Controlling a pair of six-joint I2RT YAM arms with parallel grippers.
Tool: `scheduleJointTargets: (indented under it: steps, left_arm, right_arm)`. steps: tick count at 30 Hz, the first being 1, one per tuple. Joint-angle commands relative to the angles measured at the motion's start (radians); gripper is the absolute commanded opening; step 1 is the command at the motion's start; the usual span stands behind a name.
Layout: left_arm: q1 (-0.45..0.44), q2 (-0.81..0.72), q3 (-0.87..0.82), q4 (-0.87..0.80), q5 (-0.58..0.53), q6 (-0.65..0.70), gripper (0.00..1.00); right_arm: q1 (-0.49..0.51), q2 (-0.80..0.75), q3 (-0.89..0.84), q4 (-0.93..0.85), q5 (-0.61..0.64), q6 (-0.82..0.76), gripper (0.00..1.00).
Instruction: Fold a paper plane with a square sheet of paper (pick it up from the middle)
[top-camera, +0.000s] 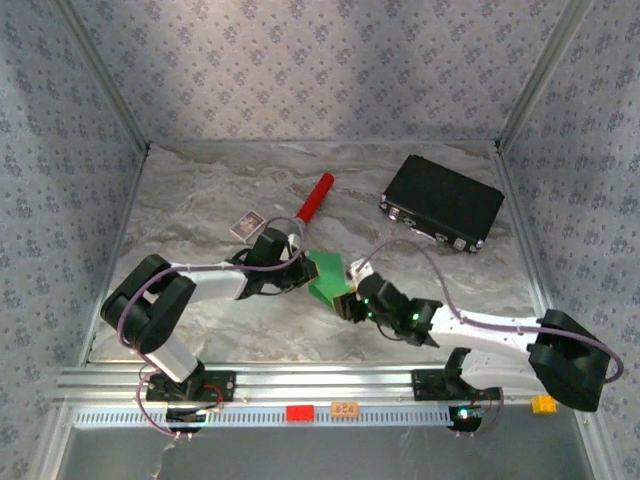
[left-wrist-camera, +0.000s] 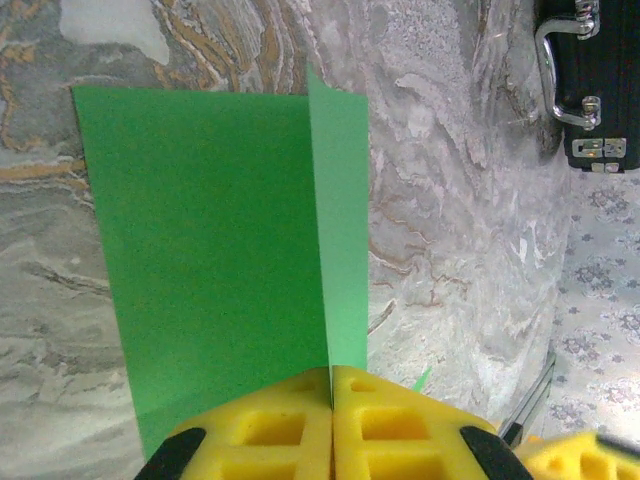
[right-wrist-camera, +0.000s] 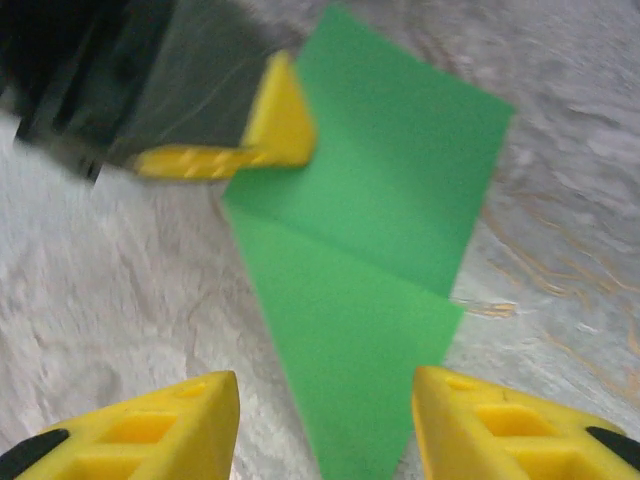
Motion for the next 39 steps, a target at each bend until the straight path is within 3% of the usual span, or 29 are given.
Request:
scheduleJointTargets:
  steps: [1,12,18,30,39]
  left_arm:
    - [-0.008,-0.025,0.014,-0.011,-0.008,-0.005,0.09]
    - [-0.011,-0.029,0.026,-0.026,0.002,0.006,0.10]
    - [-0.010,-0.027,0.030,-0.028,0.004,0.008,0.10]
    - [-0.013,-0.024,0.041,-0.021,0.016,0.015,0.08]
    - [-0.017,-0.024,0.042,-0.026,0.015,0.017,0.08]
  right_arm:
    - [0.100,0.058,-0.003,0.091,0.226,-0.230,0.50]
    - [0.197,0.284,0.075,0.110,0.432,-0.309,0.50]
    - [0.198,0.331,0.086,0.102,0.427,-0.305,0.40]
    - [0.201,0.368,0.092,0.077,0.443,-0.302,0.41]
    - [0.200,0.363,0.088,0.074,0.446,-0.284,0.25]
